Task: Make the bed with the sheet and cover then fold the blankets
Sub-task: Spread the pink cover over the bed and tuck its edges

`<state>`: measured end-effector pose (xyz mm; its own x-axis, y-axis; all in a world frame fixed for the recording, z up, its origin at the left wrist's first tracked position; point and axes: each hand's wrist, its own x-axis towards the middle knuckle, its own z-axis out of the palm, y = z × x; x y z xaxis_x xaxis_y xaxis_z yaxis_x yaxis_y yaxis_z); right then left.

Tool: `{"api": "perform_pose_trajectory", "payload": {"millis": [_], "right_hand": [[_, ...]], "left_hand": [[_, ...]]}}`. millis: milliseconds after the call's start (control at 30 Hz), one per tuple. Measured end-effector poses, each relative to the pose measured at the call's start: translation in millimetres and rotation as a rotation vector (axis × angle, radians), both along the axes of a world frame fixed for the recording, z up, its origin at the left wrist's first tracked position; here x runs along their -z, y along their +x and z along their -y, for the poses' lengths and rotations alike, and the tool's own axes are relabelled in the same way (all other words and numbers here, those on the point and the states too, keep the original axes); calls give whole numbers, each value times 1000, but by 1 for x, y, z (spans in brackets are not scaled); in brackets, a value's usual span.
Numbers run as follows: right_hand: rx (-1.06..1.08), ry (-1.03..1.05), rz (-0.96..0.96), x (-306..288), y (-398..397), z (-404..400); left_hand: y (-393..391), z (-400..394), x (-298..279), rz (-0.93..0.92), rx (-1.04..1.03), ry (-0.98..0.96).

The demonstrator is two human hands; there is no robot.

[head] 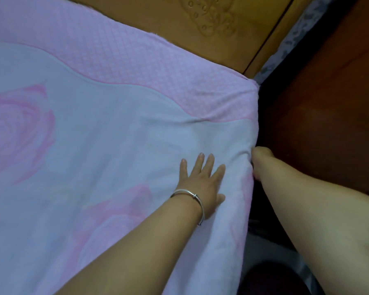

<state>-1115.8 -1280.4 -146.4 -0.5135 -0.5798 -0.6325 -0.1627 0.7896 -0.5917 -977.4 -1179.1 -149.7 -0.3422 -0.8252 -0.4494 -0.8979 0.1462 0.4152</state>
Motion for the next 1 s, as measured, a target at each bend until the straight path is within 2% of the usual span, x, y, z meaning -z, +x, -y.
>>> {"api": "perform_pose_trajectory", "payload": {"millis": [67, 167, 300, 433, 567, 667, 767, 900, 1000], "right_hand": [[-45, 40, 153, 1, -3, -28], [-78, 109, 243, 4, -9, -65], [-106, 54, 355, 21, -28, -98], [-131, 60, 583, 28, -42, -109], [-97, -34, 758, 32, -46, -111], [-182, -59, 763, 20, -47, -113], [-215, -74, 758, 12, -49, -112], [-363, -83, 698, 0, -51, -122], [-418, -105, 730, -11, -51, -133]], "left_hand": [[-9, -14, -3, 13, 9, 15], [-20, -23, -8, 7, -25, 59], [-30, -29, -16, 3, -94, 77], [-31, -20, -14, 48, -139, 107], [-37, -17, -16, 43, -159, 69], [-41, -18, -23, 6, -207, 34], [-45, -23, -26, -107, -323, 51], [-54, -33, -39, -288, -464, 77], [-65, -42, -51, -332, -480, 119]]}}
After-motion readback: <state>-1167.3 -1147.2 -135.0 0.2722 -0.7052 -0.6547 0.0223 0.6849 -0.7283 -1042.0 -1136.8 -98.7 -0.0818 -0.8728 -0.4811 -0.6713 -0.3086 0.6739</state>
